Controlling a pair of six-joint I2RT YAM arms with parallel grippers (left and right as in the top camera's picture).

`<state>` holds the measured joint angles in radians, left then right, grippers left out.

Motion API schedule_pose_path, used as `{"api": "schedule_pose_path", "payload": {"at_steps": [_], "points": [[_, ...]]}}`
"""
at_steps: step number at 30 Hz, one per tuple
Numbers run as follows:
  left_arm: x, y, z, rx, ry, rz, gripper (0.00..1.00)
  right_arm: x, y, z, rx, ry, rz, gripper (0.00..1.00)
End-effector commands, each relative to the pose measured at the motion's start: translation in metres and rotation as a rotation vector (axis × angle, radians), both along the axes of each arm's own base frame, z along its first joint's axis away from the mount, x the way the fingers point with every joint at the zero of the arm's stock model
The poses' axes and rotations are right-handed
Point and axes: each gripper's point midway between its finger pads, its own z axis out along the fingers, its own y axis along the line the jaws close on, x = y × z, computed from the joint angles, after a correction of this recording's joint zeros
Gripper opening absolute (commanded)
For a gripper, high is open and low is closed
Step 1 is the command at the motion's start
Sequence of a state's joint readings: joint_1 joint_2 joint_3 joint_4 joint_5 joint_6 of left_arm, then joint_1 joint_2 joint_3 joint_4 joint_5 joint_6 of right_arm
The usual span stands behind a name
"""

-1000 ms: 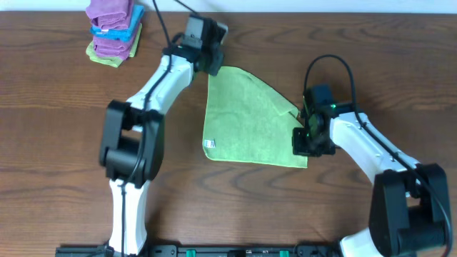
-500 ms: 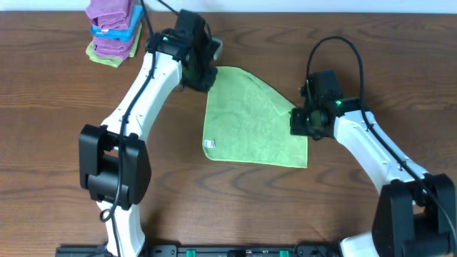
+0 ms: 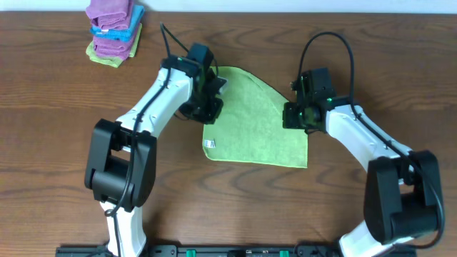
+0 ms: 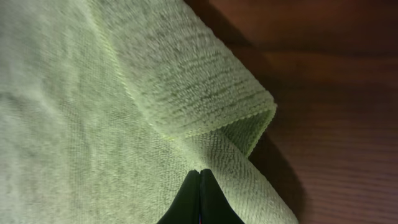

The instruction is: Fold the cloth

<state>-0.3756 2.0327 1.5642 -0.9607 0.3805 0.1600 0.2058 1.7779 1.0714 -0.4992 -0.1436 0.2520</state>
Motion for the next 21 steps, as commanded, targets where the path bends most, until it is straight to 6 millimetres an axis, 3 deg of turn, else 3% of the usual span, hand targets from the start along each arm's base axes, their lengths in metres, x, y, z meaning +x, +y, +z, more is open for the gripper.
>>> {"api": "schedule_pose_path", "payload": {"at_steps": [1,10,21], "points": [[-0.012,-0.011,-0.008,-0.021,0.034,-0.022,0.06,0.008,0.001,0.003,0.013,-0.020,0.010,0.01],[-0.039,-0.011,-0.031,0.007,0.098,-0.035,0.06,0.016,0.014,-0.002,0.078,-0.037,0.033,0.01],[-0.049,-0.007,-0.046,0.019,0.115,-0.039,0.06,0.032,0.016,-0.013,0.096,-0.072,0.012,0.02]]}}
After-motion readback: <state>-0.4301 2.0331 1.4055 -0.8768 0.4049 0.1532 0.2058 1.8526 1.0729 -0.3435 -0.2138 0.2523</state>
